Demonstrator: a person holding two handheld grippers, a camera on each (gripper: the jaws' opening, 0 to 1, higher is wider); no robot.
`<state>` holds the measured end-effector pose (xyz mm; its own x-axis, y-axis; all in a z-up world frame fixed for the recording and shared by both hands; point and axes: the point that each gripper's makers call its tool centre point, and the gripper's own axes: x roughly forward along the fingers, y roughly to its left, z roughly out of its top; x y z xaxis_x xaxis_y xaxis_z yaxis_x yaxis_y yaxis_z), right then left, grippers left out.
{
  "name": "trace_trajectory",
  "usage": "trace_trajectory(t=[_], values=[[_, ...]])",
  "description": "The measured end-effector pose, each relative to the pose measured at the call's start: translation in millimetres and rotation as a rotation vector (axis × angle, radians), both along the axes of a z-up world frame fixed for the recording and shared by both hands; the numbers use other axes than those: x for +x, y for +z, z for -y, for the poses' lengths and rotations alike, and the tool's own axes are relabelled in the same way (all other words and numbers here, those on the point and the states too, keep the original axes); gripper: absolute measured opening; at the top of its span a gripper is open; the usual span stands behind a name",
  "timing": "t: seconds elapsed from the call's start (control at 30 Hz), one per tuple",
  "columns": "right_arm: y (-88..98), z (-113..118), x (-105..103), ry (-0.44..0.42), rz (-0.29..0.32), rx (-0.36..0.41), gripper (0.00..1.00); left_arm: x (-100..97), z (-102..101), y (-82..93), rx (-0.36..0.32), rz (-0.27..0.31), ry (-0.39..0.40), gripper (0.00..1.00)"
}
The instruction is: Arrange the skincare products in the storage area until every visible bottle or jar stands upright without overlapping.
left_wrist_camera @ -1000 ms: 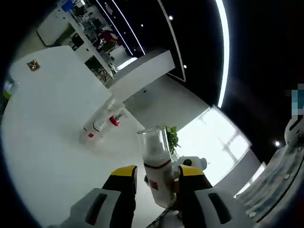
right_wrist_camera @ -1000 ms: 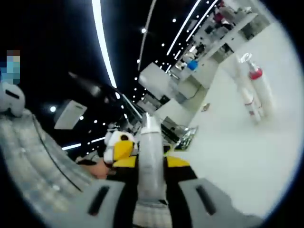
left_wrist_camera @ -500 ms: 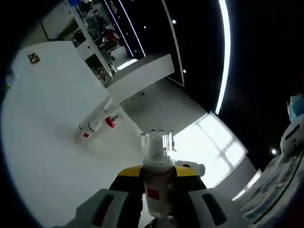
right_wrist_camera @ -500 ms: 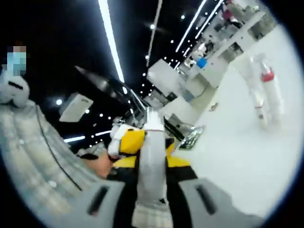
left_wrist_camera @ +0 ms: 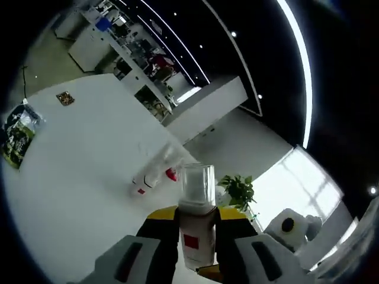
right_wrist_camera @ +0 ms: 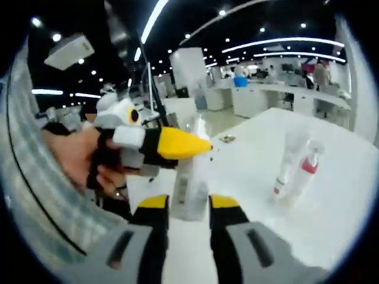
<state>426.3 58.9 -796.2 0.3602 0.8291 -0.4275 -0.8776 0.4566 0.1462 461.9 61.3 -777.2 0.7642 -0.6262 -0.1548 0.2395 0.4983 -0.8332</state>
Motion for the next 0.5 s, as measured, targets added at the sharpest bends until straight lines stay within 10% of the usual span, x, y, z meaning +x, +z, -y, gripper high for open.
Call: trace_trajectory(t=[0.2, 0.5], values=[[-3.5, 8.4, 11.5, -0.04, 0.012, -0.051, 0.21, 7.8, 4.4, -0.5, 0.042, -0.014, 0.017, 0.23], [7.1, 27.9, 13.4, -0.112, -0.182, 0.152, 0.16, 5.8, 18.6, 12.0, 0.107, 0.049, -0.116, 0.21]])
